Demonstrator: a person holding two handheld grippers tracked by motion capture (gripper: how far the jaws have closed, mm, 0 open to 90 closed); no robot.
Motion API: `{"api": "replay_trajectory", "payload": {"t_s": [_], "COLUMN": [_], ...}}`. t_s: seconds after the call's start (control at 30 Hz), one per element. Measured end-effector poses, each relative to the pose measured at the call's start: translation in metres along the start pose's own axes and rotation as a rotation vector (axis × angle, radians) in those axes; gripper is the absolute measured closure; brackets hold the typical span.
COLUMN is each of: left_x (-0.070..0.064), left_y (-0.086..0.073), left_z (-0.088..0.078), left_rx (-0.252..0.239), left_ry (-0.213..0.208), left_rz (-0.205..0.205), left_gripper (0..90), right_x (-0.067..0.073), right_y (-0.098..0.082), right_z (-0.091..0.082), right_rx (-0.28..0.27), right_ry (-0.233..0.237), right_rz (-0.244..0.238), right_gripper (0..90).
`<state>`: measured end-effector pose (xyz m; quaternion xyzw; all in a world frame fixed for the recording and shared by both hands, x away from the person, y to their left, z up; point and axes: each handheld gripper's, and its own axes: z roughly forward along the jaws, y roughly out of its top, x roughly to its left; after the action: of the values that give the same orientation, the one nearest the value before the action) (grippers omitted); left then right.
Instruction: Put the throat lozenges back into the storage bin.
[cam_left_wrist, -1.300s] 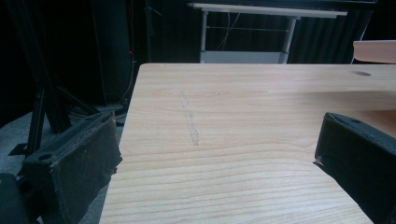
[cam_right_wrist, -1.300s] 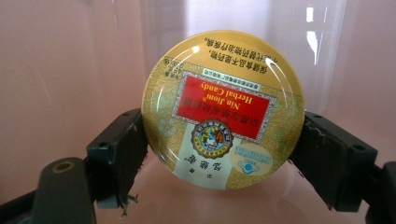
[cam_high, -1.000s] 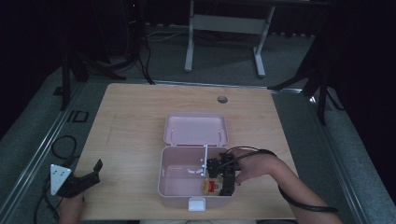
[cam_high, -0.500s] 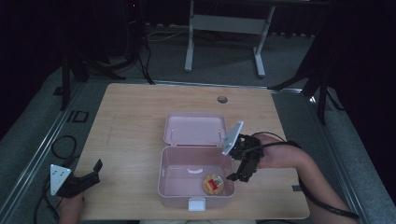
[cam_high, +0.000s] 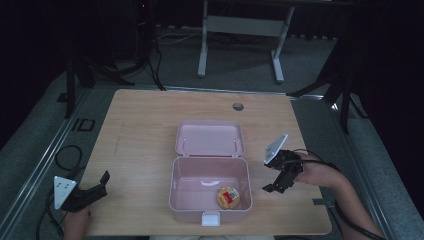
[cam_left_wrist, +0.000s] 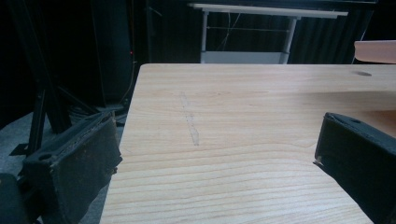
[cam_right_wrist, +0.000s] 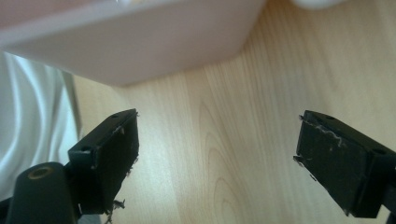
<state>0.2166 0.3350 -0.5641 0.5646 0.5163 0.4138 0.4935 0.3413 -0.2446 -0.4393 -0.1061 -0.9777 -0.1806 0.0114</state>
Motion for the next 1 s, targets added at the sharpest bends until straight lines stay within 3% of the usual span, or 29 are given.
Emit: {"api": "replay_trajectory", "payload": {"t_s": [0.17, 0.27, 0.43, 0.63, 0.83, 0.93, 1.0], "left_x": [0.000, 0.000, 0.001, 0.001, 0.001, 0.001, 0.000], "left_y": [0.000, 0.000, 0.000, 0.000, 0.000, 0.000, 0.000], "left_z": [0.000, 0.000, 0.000, 0.000, 0.000, 0.000, 0.000], "left_rx": [0.001, 0.000, 0.003, 0.004, 0.002, 0.003, 0.002], "left_ry": [-0.001, -0.001, -0.004, -0.005, -0.003, -0.003, -0.003], "left_rz": [-0.001, 0.000, -0.007, -0.003, -0.006, -0.005, -0.005], "left_gripper": [0.3, 0.3, 0.3, 0.3, 0.3, 0.3, 0.3], "right_x": [-0.015, -0.021, -0.029, -0.038, -0.049, -0.052, -0.055], "right_y": [-0.023, -0.035, -0.053, -0.074, -0.094, -0.102, -0.108], "right_z": [0.028, 0.045, 0.064, 0.072, 0.073, 0.072, 0.072], "right_rx": [-0.065, -0.097, -0.157, -0.341, -0.429, -0.426, -0.444], "right_ry": [-0.014, -0.078, -0.102, -0.281, -0.424, -0.503, -0.512], "right_rz": [0.144, 0.164, 0.213, 0.278, 0.398, 0.455, 0.498], "right_gripper": [13.3, 13.3, 12.7, 12.3, 12.2, 12.2, 11.7]}}
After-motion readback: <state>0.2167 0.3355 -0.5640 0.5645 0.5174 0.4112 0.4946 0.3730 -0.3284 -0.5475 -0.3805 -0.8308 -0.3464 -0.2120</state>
